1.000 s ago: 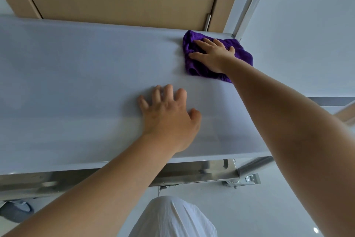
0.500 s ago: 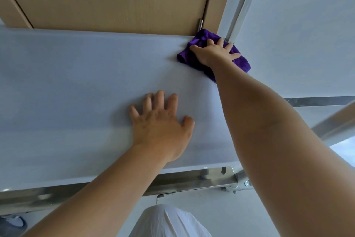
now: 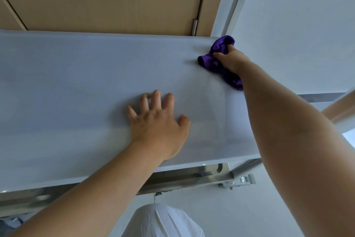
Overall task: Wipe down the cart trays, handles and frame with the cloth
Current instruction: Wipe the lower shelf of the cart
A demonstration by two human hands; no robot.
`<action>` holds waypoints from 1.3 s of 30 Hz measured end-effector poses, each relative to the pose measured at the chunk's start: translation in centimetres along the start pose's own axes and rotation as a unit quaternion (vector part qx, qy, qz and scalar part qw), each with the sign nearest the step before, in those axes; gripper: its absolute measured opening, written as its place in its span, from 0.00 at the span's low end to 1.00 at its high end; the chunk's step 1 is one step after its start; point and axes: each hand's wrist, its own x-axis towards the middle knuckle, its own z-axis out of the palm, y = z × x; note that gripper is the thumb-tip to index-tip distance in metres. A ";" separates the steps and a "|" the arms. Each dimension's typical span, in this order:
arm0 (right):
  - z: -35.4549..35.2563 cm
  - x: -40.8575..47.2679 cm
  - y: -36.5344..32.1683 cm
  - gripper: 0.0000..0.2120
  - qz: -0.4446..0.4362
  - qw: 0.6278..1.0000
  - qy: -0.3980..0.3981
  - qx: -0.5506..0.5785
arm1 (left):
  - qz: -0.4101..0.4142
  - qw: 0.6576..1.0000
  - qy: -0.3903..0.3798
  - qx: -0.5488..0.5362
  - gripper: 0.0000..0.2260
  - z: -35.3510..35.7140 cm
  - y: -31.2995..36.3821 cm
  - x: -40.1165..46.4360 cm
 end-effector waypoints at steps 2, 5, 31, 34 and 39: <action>0.1 -0.7 0.5 0.29 -0.003 1.000 0.005 -0.006 | -0.001 1.000 0.008 0.000 0.23 0.0 -0.1 0.2; 0.0 -1.8 1.3 0.28 0.000 1.000 0.010 -0.029 | -0.001 1.000 0.005 -0.008 0.22 0.0 0.2 0.3; 1.9 -20.8 3.1 0.25 -0.032 0.981 0.015 -0.191 | 0.010 1.000 -0.004 -0.006 0.20 0.1 -0.1 0.6; 2.7 -22.1 2.7 0.25 -0.014 0.984 0.052 -0.173 | 0.015 1.000 -0.009 -0.011 0.20 0.1 -0.1 0.6; 6.3 -25.7 1.4 0.26 -0.002 0.977 0.207 -0.052 | 0.017 1.000 -0.010 -0.014 0.22 0.1 -0.1 0.6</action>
